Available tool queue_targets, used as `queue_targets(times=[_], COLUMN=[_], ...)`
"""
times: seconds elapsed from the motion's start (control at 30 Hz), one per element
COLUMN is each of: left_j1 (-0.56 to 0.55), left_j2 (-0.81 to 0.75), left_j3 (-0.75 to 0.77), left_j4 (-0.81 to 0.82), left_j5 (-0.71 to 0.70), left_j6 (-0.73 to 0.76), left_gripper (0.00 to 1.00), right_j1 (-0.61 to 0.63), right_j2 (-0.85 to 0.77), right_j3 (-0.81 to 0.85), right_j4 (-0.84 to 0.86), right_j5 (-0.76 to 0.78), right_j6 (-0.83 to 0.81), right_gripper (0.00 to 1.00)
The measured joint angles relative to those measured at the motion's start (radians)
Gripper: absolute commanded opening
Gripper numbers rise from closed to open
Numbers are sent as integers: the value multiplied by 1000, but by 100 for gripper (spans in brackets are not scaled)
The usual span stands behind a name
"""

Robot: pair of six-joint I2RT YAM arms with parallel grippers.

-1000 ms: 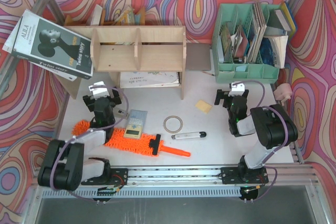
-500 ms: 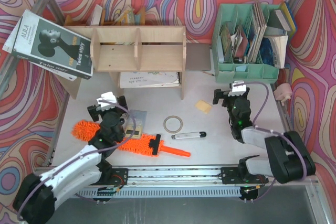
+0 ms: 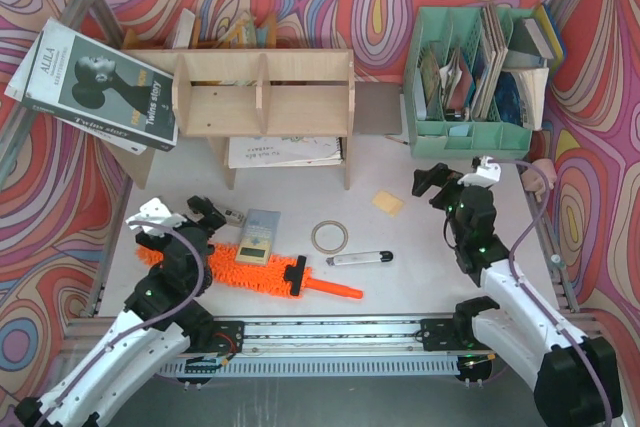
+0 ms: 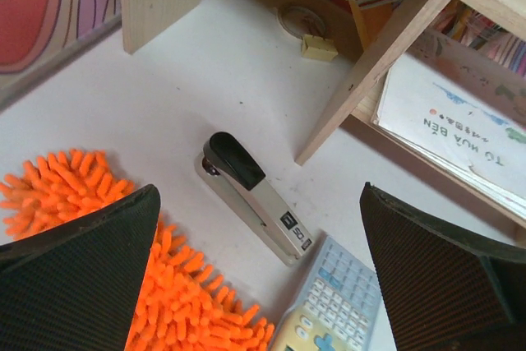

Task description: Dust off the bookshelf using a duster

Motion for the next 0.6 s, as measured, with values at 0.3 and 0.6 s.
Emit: queue_targets(times=[0.3, 0.6], left_j1=[0, -3], left_j2=[-83, 329], left_j3=[74, 365], left_j4=[-321, -532], left_j5=[84, 333], left_j6=[-269, -296], left_gripper=[98, 98], right_j1=[1, 112], right_j2=[118, 132], right_j3=[53, 48], right_j4=[-224, -256], right_j5=[-87, -110], right_j6=[68, 63], right_gripper=[97, 97])
